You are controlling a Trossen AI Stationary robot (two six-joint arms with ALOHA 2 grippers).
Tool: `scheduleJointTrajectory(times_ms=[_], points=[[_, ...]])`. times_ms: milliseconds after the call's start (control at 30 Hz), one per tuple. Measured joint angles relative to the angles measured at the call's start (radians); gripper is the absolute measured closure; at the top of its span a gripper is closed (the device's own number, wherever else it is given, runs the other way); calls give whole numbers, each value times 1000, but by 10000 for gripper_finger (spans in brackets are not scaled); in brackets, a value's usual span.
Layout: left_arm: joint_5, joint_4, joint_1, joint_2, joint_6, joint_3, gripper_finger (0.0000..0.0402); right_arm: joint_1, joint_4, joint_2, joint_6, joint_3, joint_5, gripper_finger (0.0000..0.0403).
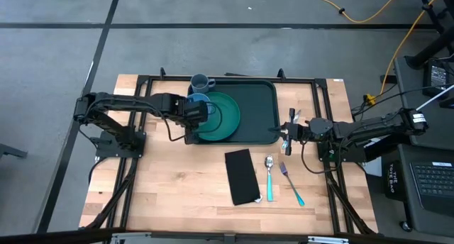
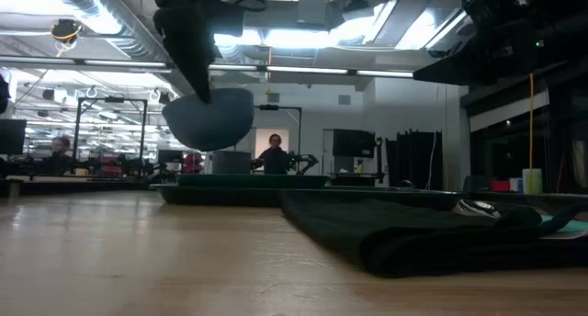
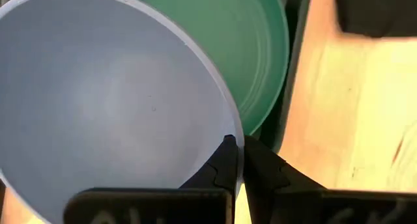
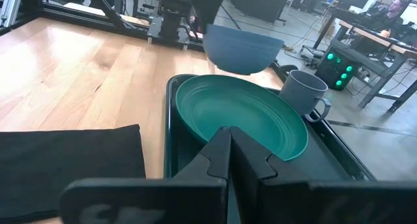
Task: Set up tray
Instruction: Put the blue bowl on the green plate on the green serving tray
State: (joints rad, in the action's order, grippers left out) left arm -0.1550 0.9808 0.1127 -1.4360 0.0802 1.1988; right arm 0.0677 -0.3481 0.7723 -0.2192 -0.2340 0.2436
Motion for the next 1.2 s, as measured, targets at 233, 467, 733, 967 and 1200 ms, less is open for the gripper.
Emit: scheduleJointTrajectory(times_ms=[233, 467, 733, 967, 1200], points=[[6, -39, -21, -69, -40, 0, 398, 0, -3, 0, 0, 0, 0, 392], [41, -39, 13, -163, -133, 62, 398, 0, -10, 0, 0, 0, 1, 392], [50, -24, 63, -257, -219, 121, 398, 0, -14, 0, -1, 0, 10, 392], [72, -26, 89, -289, -240, 130, 398, 0, -14, 0, -3, 0, 10, 392], [70, -41, 93, -287, -251, 130, 398, 0, -14, 0, -6, 0, 26, 392]])
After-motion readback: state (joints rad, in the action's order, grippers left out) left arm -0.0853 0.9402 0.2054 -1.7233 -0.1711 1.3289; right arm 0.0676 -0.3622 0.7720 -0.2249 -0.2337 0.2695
